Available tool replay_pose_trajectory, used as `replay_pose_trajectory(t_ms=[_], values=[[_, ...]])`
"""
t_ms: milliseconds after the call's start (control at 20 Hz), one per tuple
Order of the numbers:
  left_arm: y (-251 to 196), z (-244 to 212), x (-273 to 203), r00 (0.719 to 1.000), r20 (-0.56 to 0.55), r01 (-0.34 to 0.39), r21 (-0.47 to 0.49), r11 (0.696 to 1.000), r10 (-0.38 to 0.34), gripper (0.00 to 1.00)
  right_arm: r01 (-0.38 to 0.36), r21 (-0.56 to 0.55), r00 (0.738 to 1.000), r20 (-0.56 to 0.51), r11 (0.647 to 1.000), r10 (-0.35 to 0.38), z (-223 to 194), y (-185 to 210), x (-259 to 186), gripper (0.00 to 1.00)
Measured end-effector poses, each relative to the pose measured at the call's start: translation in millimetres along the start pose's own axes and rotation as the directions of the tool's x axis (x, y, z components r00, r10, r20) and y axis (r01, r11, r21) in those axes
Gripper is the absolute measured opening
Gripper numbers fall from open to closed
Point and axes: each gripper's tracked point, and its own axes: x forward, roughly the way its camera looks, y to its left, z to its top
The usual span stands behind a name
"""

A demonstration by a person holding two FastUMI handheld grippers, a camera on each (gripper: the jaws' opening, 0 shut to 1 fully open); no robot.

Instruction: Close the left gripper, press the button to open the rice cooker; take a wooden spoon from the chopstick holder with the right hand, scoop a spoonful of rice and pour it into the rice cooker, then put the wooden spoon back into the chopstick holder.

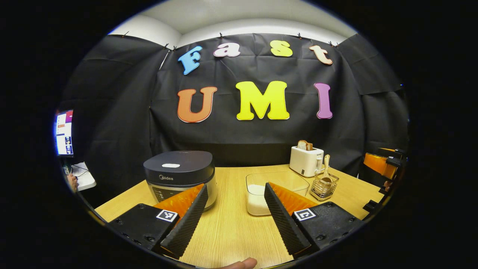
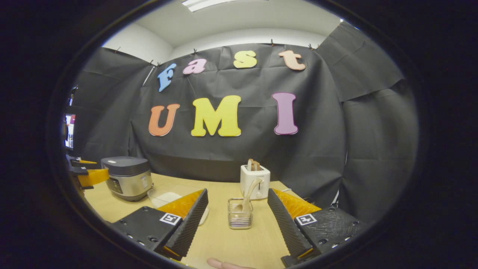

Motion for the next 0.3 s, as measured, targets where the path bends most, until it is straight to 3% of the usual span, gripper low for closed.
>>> replay_pose_trajectory(t_ms=[200, 250, 300], values=[[-4.2, 0.2, -1.1, 1.0, 0.002, 0.008, 0.006, 1.0, -0.008, 0.97, -0.001, -0.001, 1.0, -0.001, 1.0, 0.001, 0.2, -0.6, 0.9, 0.95], [-4.6, 0.5, -1.4, 1.0, 0.004, 0.009, 0.007, 1.0, -0.009, 0.9, -0.001, -0.002, 1.0, -0.002, 1.0, 0.001, -0.4, -0.2, 0.4, 0.95], [-5.2, 0.1, -2.0, 1.0, 0.003, 0.01, 0.008, 1.0, -0.01, 0.9, -0.002, -0.003, 1.0, -0.003, 1.0, 0.002, -0.6, 0.6, 0.7, 0.95]])
